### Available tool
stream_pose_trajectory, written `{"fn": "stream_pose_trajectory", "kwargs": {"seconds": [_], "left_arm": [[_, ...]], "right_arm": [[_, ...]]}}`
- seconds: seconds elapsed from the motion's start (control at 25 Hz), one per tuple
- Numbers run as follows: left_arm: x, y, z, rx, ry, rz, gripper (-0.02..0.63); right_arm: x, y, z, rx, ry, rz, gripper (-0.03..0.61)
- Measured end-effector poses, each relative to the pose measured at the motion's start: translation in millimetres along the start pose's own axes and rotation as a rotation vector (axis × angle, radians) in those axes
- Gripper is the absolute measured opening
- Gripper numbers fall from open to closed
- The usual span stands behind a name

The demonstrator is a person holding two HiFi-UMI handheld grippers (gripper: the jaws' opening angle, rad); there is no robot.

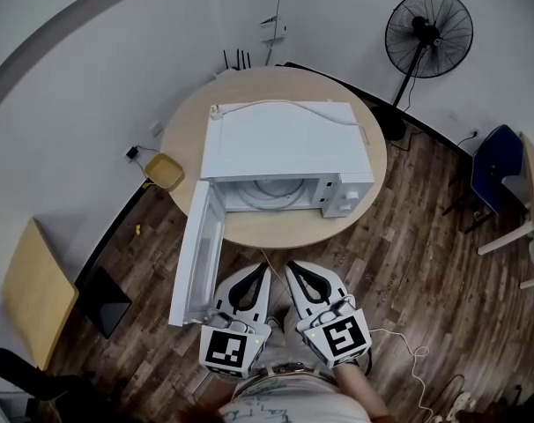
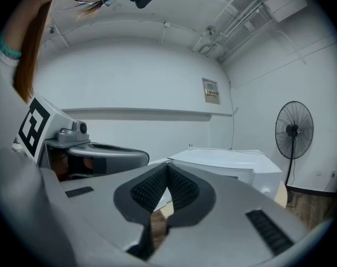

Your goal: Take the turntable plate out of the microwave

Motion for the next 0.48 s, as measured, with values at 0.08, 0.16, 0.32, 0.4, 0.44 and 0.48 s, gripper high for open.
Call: {"fn": "stream_pose_trajectory", "kwargs": {"seconds": [0.08,0.16,0.32,0.4,0.44,0.48], "left_arm": [[6,-3,-6,0.004,-0.010,0.006,0.014],[8,-3,-12,0.001,-0.002,0.003,0.014],[15,-5,-34,0.007,0.005,-0.023,0.014],[22,-9,-47,0.010,0.000,-0.025,0.014],[26,-12,-55,0.007,-0.004,-0.023,0.014],[30,-14,-63,0.001,-0.008,-0.020,0.015]], "right_arm": [[-4,-2,-5,0.004,0.002,0.000,-0.008],[-10,-5,-12,0.001,-0.001,0.002,-0.008],[-25,-12,-31,-0.005,-0.008,0.002,-0.008],[-36,-16,-43,-0.009,-0.015,0.005,-0.009],[-41,-18,-49,-0.011,-0.018,0.004,-0.008],[-47,-21,-55,-0.015,-0.022,0.004,-0.009]]}}
Point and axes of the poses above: the fingertips, and each gripper's own axes: z backward along the fingers, x to its left, y out of its underside, the point moved 1 cm from there along z, backward along the fingers, and after that the axes turned 5 degrees about -z, right-handed, at the moved point
